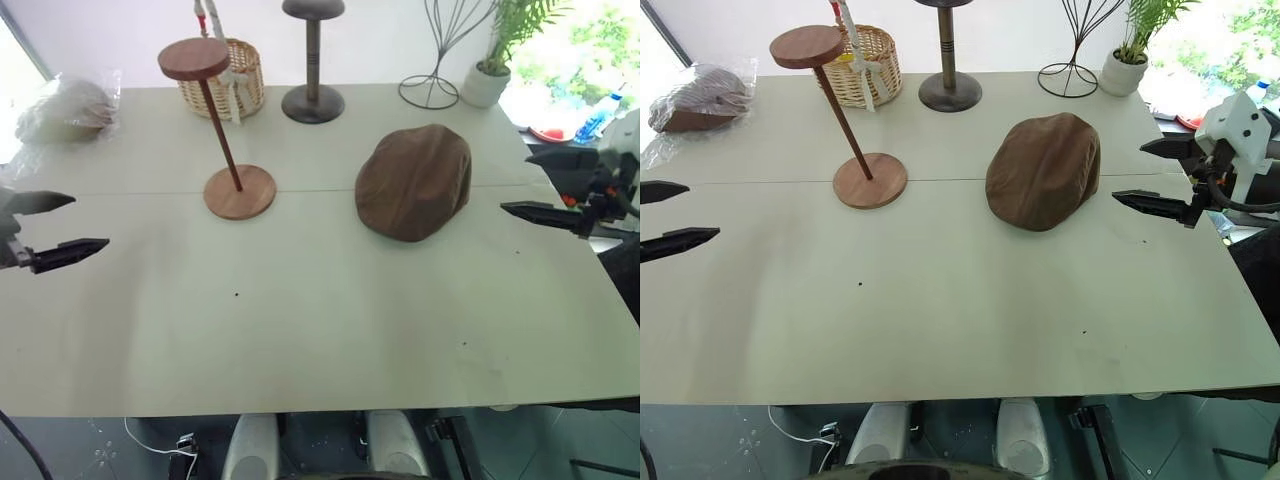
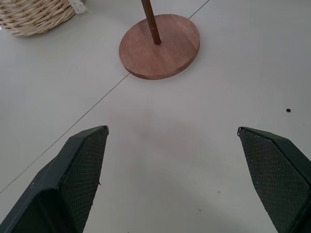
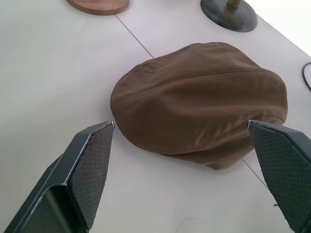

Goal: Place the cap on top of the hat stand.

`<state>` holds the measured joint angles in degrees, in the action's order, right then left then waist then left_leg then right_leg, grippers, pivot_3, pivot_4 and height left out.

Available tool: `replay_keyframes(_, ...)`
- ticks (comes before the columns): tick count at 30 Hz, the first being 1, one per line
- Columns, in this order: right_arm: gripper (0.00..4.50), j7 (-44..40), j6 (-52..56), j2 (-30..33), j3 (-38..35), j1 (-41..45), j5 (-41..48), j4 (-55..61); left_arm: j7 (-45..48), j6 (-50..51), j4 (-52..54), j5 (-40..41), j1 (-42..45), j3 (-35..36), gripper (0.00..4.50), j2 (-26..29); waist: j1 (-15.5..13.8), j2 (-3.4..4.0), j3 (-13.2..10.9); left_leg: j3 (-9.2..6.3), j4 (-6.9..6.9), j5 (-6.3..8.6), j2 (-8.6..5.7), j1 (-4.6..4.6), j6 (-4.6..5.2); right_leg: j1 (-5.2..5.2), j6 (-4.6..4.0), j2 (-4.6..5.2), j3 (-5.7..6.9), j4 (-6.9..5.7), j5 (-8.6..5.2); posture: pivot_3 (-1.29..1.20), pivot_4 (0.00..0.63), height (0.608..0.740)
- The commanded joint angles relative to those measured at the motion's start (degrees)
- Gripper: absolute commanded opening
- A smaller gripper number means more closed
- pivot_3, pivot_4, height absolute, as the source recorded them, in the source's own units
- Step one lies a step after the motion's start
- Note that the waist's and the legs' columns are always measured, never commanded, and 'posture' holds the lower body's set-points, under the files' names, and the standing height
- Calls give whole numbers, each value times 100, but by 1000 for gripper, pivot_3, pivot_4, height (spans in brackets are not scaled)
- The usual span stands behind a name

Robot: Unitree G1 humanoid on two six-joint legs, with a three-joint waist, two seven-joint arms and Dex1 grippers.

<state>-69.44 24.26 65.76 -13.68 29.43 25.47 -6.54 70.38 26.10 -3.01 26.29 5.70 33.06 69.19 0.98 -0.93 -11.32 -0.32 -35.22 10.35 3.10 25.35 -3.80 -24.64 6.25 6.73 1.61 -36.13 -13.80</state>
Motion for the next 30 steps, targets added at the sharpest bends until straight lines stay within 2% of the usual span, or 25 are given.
replay_keyframes(1, 4500, -3, -91, -2, -149, 48, 25, 62, 4, 25, 140, 83, 16, 301, 4468, 36, 1, 0, 0, 0, -1, 0, 0, 0, 0, 0, 0, 0, 0, 0, 0, 0, 150, 728)
replay_keyframes(17, 4500, 328, 20, 42, -111, 133, -144, 228, 76, 307, 0, 296, 490, 41, 4468, 152, -1, 0, 0, 0, -6, -1, 0, -1, 1, 3, 1, 0, 0, -6, 1, 0, 150, 728)
replay_keyframes(21, 4500, 421, 28, 105, 71, 219, -324, 533, 311, 666, 185, 674, 920, -211, 4468, 242, -2, 0, 1, 0, -9, -1, 0, -3, 1, 4, 2, 0, 0, -9, 1, 0, 150, 728)
replay_keyframes(25, 4500, 727, 652, 126, 393, 544, -357, 1351, 645, 1404, 473, 1464, 1746, -647, 4468, 303, -6, 0, 0, -1, -17, -1, 0, -3, 1, 7, 4, -1, -2, -14, 2, 0, 150, 728)
replay_keyframes(30, 4500, 1386, 1653, -57, 703, 571, -349, 2727, 1142, 1826, 882, 1896, 2390, -1373, 4468, 375, -14, -2, 1, -2, -17, -1, 0, -3, 1, 8, 18, -1, -2, -16, 9, 0, 150, 728)
